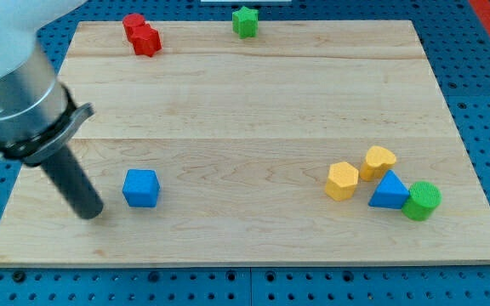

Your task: Slide the blue cube above the yellow hexagon

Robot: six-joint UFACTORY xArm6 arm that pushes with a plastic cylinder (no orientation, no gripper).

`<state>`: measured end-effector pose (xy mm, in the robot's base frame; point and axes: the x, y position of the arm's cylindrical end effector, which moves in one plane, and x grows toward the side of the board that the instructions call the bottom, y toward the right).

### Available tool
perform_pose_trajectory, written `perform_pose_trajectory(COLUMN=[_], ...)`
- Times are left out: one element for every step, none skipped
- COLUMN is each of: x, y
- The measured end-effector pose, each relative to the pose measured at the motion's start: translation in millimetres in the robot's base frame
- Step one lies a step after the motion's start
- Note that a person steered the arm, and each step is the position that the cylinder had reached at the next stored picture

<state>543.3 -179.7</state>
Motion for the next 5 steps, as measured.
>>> perform_pose_trajectory(x=[-15,-18,-27,-40,-48], y=[45,120,166,164,180])
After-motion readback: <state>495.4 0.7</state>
